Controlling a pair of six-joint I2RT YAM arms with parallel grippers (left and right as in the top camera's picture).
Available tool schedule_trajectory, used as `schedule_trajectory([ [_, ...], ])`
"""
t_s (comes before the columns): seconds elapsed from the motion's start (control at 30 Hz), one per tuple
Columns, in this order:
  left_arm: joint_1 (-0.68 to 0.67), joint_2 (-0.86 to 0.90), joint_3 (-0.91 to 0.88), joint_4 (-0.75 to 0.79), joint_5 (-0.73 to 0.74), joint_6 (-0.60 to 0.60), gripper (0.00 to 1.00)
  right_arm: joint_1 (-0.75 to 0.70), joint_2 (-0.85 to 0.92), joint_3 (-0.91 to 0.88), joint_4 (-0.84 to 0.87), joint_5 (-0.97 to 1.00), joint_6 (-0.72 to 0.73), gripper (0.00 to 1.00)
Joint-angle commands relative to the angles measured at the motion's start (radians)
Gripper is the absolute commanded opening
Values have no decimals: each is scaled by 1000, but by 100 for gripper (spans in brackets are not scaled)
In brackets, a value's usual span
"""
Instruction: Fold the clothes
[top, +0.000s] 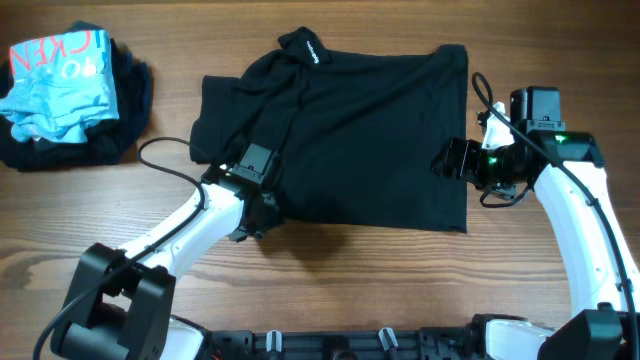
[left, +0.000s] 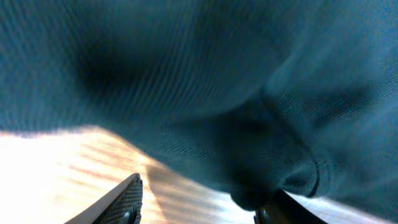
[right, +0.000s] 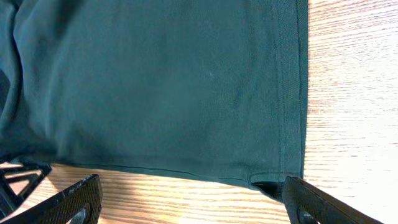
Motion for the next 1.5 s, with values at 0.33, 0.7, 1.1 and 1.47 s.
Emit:
schedule_trajectory([
  [0.33,-2,51,-4,134,-155,-32,57,8,0,-6,6,-15,-20,93],
  [0.7,-2,46,14,107,-192,-24,4,8,0,-6,11,-16,-20,93],
  [1.1,-2,18,386,-520,-78,60,30,8,3,-6,-2,-16,-19,93],
  [1.47,-2,19,414,-677,106,167,61,8,29,-7,-64,-16,-20,94],
])
